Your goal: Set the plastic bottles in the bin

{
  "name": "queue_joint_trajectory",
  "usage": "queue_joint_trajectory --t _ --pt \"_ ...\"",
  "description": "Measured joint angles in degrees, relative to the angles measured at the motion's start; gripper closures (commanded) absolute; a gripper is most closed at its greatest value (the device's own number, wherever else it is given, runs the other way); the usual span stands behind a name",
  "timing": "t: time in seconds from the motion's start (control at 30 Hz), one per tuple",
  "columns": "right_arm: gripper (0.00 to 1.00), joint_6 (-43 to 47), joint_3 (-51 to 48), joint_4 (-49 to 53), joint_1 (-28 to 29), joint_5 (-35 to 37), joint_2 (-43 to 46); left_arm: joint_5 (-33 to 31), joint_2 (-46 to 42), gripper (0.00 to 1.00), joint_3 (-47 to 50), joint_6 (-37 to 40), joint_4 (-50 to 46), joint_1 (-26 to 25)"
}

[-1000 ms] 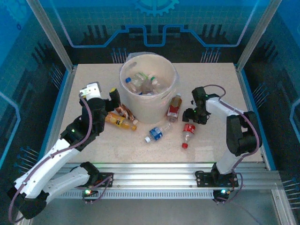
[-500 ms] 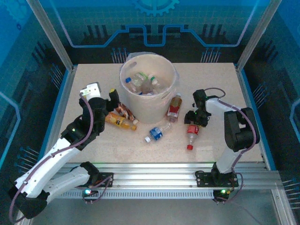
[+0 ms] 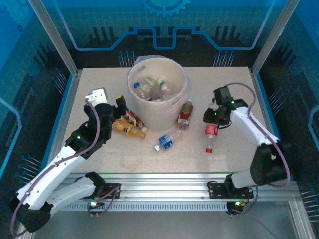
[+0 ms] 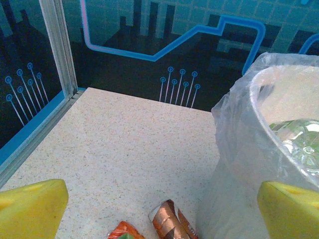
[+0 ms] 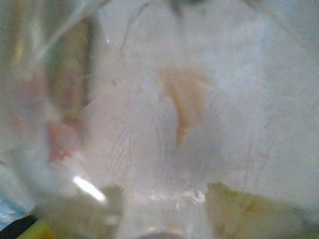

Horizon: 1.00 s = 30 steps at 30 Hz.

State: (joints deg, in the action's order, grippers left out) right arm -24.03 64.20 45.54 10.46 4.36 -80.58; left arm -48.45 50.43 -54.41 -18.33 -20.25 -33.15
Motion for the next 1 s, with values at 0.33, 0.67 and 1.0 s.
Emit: queue_joint_trajectory --t 0.33,0.67,1.0 --pt "0.62 5.5 22.4 1.9 3.4 2.7 9.6 0.2 1.5 0.01 0.0 -0.9 -0.1 0.0" --pt "0.65 13.2 46.3 -3.3 10.0 -1.7 -0.2 2.1 2.2 0.01 0.0 -1.2 0.0 0.0" --pt "0.65 21.8 71.1 -5.7 17.0 -8.2 -20.7 6.4 2.7 0.01 0.0 -2.9 0.0 0.1"
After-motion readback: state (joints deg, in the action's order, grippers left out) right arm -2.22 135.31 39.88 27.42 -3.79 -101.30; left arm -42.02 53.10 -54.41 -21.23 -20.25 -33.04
